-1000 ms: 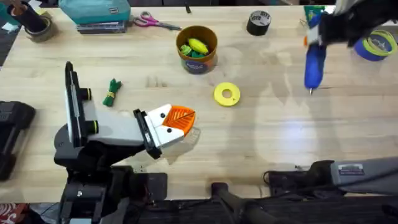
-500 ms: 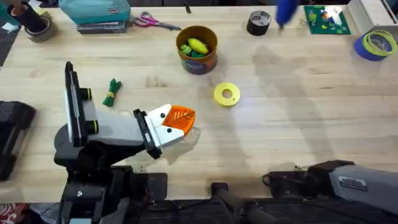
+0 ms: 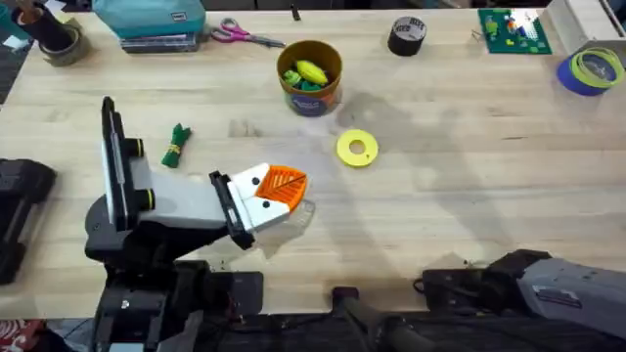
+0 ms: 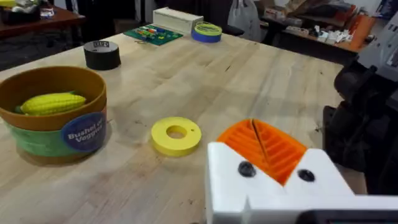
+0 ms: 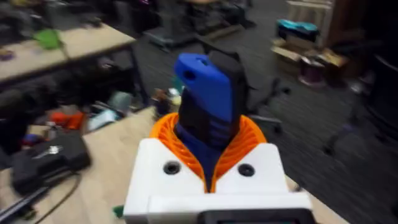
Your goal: Pick up the gripper from the table and insert it into the empty holder that is missing its gripper. Then pick up a screw, insert it into the mounting hole, and use the screwdriver to tighten it. Finally, clean up the table by picking up the vegetable and placing it into the bucket.
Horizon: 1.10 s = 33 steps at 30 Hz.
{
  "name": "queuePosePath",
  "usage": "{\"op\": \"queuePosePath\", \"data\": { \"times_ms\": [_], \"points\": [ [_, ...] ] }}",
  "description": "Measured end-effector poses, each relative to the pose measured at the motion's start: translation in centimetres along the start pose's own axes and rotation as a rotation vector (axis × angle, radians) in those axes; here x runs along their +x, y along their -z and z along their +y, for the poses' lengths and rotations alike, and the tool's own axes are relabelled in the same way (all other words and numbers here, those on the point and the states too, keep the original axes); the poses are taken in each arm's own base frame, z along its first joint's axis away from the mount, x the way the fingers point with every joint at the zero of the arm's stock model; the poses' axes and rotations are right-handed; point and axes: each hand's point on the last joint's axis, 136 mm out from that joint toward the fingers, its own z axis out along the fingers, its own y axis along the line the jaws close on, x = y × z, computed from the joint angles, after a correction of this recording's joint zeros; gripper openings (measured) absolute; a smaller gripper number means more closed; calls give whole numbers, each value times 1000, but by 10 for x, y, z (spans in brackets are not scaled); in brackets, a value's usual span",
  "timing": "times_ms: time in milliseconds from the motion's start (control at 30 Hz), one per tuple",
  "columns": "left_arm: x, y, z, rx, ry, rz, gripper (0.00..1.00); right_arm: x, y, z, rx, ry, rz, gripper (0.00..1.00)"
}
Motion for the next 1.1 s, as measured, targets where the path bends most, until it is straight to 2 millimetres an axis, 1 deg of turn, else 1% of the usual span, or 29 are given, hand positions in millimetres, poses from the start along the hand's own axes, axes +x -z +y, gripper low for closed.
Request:
{"op": "queuePosePath", "data": {
  "times_ms": [133, 267, 367, 667, 733, 867, 967, 1100],
  "points": [
    [0, 0, 0, -2, 0, 0, 11, -16, -3, 38, -154, 10, -60, 24],
    [0, 0, 0, -2, 0, 0, 11, -28, 0, 72, -301, 26, -110, 24],
    [0, 0, 0, -2, 0, 0, 11, -30, 3, 91, -376, 20, -115, 24],
    [0, 0, 0, -2, 0, 0, 11, -27, 5, 141, -525, 1, -103, 24],
    [0, 0, 0, -2, 0, 0, 11, -26, 6, 150, -553, -1, -101, 24],
    [0, 0, 0, -2, 0, 0, 11, -25, 7, 163, -586, -7, -98, 24],
    [0, 0, 0, -2, 0, 0, 11, -25, 8, 168, -601, -9, -97, 24],
    [0, 0, 0, -2, 0, 0, 11, -25, 8, 170, -606, -12, -96, 24]
  ]
}}
